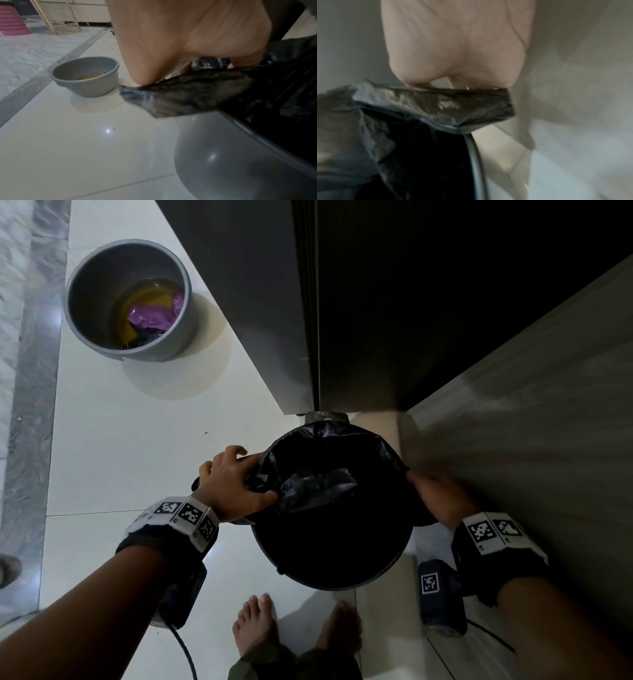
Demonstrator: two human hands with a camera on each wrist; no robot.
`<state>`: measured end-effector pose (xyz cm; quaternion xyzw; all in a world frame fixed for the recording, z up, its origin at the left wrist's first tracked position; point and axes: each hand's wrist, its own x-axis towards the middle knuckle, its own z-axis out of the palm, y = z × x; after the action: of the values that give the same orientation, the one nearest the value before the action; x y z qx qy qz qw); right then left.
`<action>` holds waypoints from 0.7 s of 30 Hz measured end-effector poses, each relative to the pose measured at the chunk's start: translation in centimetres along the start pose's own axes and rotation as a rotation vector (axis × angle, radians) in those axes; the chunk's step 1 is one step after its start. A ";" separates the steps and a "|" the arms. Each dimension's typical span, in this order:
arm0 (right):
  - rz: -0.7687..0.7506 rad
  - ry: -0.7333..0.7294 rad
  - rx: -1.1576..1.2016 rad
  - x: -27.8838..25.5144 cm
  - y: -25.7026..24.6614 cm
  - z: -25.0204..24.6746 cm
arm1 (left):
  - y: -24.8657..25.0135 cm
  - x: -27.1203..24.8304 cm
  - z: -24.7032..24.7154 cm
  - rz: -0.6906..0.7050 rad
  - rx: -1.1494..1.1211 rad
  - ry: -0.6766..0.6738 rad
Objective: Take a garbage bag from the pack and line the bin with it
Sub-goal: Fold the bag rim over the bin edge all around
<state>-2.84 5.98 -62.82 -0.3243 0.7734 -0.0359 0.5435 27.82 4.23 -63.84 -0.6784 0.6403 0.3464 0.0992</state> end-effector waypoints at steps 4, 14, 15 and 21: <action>-0.156 0.095 0.025 -1.7 2.8 1.3 | -1.3 -2.2 2.0 0.009 -0.094 0.070; -0.326 0.224 -0.003 -6.2 5.6 3.4 | -1.5 -7.3 5.2 0.090 -0.528 0.155; -0.340 0.209 -0.035 -6.4 5.6 3.7 | -1.5 -7.6 5.3 0.093 -0.509 0.167; -0.380 0.120 -0.143 -7.8 6.1 4.1 | -0.9 -9.0 5.6 0.195 -0.245 0.183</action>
<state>-0.56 16.21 -60.61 -0.4993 0.7299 -0.1020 0.4556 27.27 14.80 -62.91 -0.6489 0.6623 0.3666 -0.0768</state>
